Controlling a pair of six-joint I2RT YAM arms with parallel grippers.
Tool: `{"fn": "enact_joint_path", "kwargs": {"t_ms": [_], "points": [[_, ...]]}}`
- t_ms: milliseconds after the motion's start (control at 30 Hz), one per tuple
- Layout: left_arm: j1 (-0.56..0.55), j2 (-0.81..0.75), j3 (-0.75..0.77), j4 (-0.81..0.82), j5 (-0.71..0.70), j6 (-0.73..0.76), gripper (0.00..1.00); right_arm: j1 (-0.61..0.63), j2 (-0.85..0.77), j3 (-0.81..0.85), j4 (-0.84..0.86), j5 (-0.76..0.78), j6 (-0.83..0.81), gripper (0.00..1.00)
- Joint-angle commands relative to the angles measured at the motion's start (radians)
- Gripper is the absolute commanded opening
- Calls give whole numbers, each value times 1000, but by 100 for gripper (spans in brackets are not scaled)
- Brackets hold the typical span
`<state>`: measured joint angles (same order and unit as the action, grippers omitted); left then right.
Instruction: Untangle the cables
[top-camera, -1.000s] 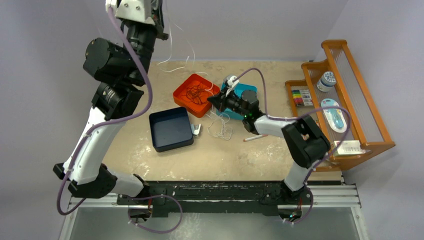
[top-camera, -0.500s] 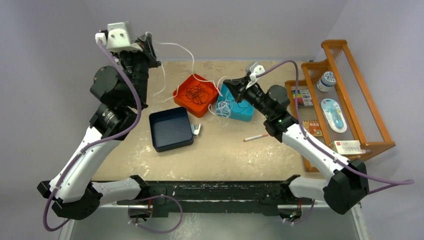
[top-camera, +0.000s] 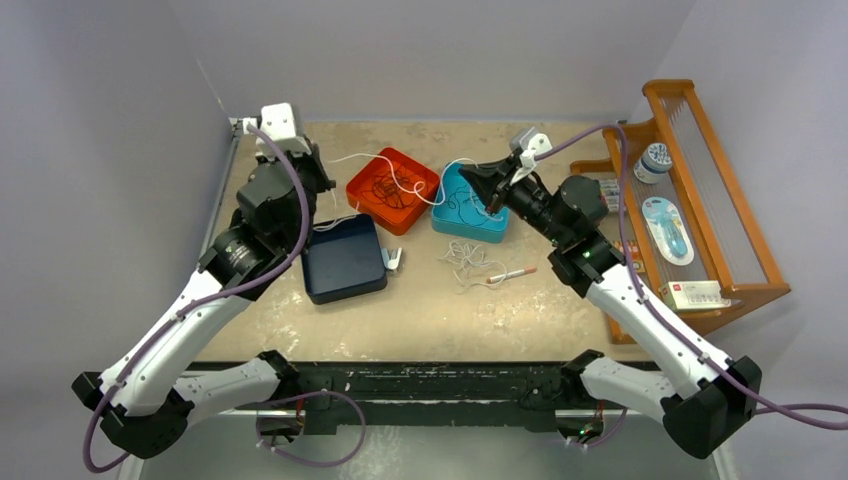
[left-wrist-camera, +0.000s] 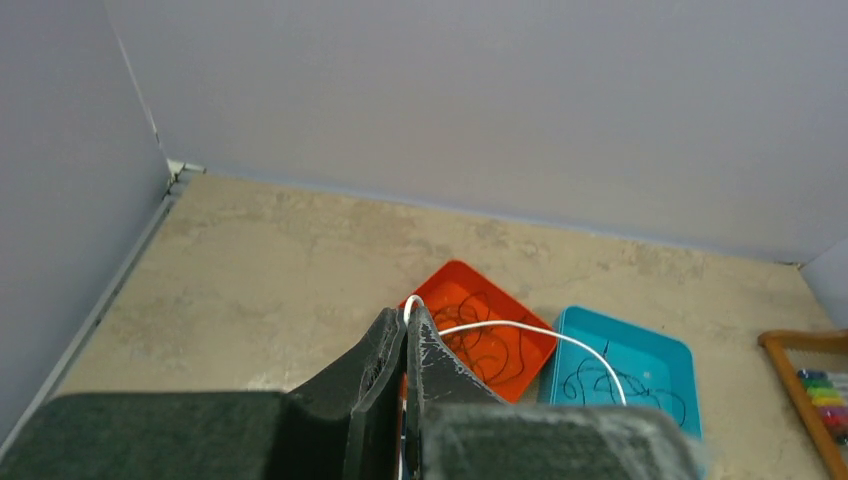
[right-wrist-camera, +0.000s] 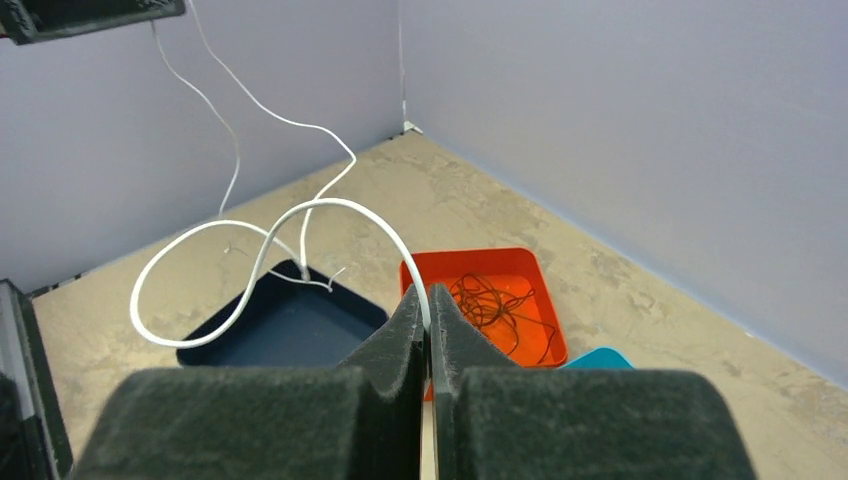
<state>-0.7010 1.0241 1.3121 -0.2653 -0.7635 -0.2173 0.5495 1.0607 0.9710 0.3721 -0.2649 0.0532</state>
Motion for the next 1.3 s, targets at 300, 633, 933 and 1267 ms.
{"fn": "enact_joint_path", "kwargs": {"t_ms": [300,633,933,1267], "points": [[3,-29,-150,-90,49,-215,0,0,14,37,1,-178,31,0],[27,-34,-296,-56,34,-322,0,25,121,108,-3,-236,26,0],[152,-45,-432,3,186,-414,0,100,177,104,-20,-145,23,0],[244,-54,-513,26,276,-450,0,135,252,114,70,-69,53,0]]}}
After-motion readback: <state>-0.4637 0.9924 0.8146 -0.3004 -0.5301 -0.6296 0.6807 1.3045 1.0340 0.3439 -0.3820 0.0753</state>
